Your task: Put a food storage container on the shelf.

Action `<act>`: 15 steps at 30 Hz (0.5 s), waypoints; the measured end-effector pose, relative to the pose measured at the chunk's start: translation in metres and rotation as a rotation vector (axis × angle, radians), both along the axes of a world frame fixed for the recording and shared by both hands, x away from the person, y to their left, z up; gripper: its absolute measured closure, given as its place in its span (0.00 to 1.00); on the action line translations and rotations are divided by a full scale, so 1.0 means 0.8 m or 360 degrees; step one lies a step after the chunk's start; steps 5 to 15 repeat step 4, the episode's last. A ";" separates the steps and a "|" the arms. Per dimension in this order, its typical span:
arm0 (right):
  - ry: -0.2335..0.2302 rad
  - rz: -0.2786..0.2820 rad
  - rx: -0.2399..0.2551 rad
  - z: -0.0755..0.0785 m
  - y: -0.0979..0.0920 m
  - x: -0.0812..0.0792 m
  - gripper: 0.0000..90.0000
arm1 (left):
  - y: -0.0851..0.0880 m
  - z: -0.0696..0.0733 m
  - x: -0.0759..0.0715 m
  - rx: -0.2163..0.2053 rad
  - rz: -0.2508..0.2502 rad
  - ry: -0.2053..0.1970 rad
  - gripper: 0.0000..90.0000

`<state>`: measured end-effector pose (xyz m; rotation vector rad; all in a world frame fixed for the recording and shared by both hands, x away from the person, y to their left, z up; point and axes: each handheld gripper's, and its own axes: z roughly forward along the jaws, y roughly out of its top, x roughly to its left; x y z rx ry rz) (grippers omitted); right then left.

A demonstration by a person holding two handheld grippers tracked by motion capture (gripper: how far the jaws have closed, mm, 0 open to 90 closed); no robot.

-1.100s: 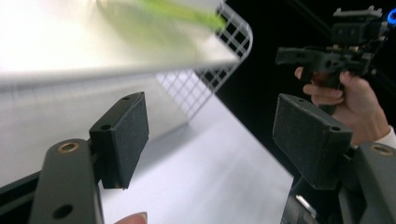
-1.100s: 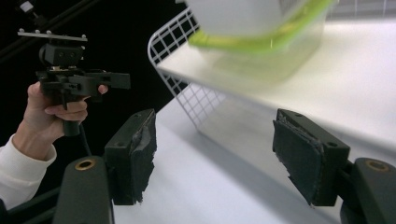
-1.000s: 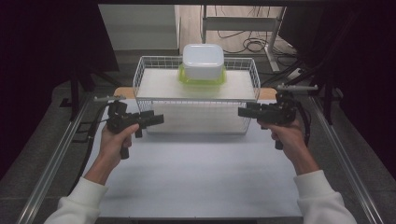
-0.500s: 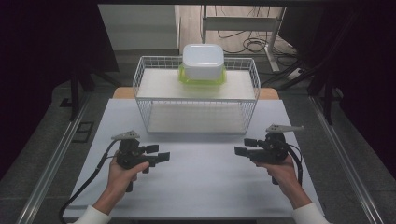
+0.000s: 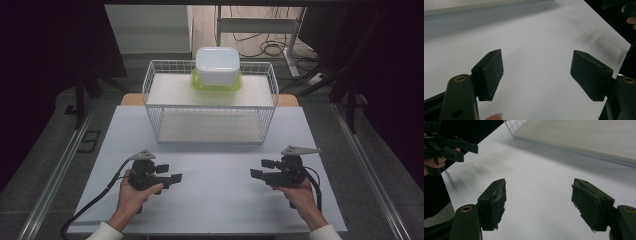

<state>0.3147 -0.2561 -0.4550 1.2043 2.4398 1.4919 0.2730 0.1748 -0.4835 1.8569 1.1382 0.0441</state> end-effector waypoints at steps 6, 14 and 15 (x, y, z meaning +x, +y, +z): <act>-0.0038 -0.0018 0.0015 0.001 -0.003 -0.003 0.27 | 0.000 -0.001 0.000 0.0016 0.0017 -0.0020 0.27; -0.0038 -0.0018 0.0015 0.001 -0.003 -0.003 0.27 | 0.000 -0.001 0.000 0.0016 0.0017 -0.0020 0.27; -0.0038 -0.0018 0.0015 0.001 -0.003 -0.003 0.27 | 0.000 -0.001 0.000 0.0016 0.0017 -0.0020 0.27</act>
